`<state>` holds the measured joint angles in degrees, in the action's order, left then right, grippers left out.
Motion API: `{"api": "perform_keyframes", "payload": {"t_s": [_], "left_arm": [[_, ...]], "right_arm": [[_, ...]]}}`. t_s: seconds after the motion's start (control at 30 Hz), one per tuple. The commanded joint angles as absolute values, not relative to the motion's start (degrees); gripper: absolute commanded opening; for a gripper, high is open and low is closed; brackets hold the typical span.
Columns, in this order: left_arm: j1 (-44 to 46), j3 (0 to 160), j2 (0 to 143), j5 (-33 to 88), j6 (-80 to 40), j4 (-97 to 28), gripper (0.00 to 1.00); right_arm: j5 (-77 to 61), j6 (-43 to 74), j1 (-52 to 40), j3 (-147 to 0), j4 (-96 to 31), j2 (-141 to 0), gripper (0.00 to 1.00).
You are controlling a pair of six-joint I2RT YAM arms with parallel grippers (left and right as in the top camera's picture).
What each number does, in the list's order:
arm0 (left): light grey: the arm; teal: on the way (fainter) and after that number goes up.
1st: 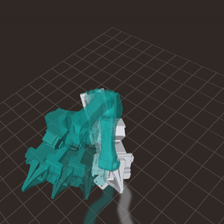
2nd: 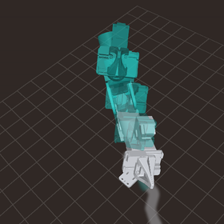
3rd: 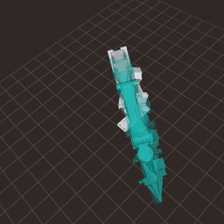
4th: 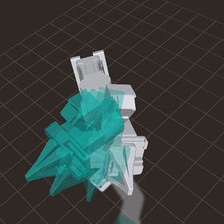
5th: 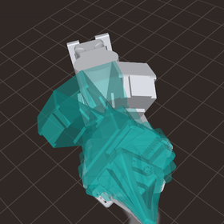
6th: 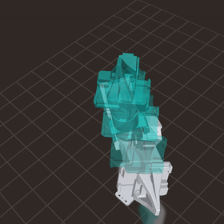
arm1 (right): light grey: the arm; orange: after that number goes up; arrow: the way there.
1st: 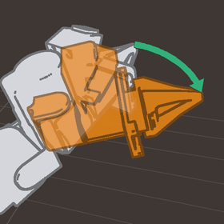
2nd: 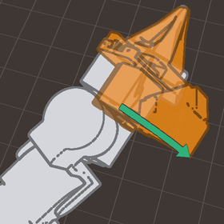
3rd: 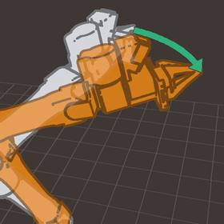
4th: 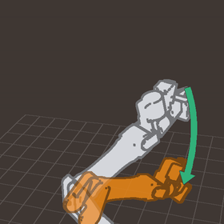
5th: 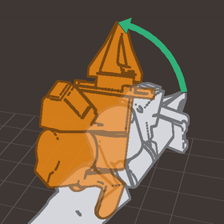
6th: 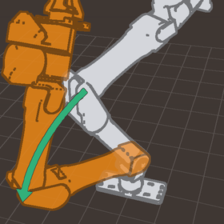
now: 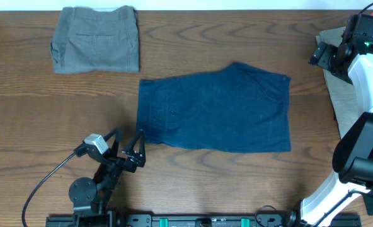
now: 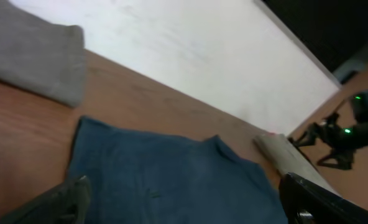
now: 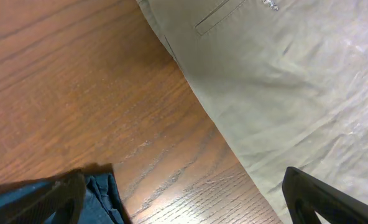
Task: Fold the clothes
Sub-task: 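Grasp the left edge of the blue shorts with the left gripper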
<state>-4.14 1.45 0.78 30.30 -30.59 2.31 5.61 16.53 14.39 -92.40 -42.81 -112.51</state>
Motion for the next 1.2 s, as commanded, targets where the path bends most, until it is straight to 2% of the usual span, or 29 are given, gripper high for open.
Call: {"api": "perform_keyframes", "payload": {"t_s": [0.0,0.23,0.43,0.5,0.73,1.17], "left_arm": [[-4.4,5.8,3.3,32.0,-27.2,2.3,0.98],[-4.4,24.5,27.6,31.3,-16.9,-8.9,0.98],[-4.4,51.4,58.4,31.3,-5.6,-34.8,0.98],[-4.4,57.2,66.0,31.2,-5.6,-38.2,0.98],[-5.1,63.2,84.2,29.3,-5.5,-37.1,0.98],[-5.1,63.2,101.8,29.4,-0.6,-37.0,0.98]], "right_arm": [[6.0,16.7,14.6,-93.0,-42.9,-112.7,0.99],[6.0,16.7,14.6,-93.0,-42.9,-112.7,0.99],[6.0,16.7,14.6,-93.0,-42.9,-112.7,0.99],[6.0,16.7,14.6,-93.0,-42.9,-112.7,0.99],[6.0,16.7,14.6,-93.0,-42.9,-112.7,0.99],[6.0,16.7,14.6,-93.0,-42.9,-112.7,0.99]]}}
